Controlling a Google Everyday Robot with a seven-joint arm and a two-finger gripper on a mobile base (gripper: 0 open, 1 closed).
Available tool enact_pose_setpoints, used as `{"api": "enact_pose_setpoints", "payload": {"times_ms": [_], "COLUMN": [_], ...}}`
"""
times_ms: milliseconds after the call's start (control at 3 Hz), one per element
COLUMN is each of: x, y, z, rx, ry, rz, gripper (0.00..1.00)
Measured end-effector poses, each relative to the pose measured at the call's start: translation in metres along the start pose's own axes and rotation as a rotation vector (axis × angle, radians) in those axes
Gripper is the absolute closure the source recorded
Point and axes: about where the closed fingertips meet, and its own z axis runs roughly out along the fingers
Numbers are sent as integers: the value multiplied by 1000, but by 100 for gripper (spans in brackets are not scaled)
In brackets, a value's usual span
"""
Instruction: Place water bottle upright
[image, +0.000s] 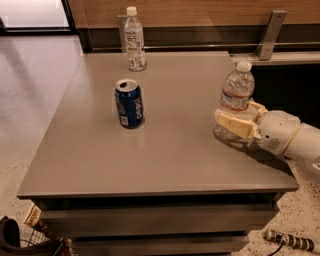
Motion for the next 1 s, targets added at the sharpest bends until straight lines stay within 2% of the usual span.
{"api": "enact_pose_setpoints", "payload": {"times_ms": [667, 1000], "x": [-1, -1], "y": [2, 2], "z": [2, 3], "rx": [-4, -7], "ry": [0, 0], "rz": [-1, -1], "gripper": [6, 0]}}
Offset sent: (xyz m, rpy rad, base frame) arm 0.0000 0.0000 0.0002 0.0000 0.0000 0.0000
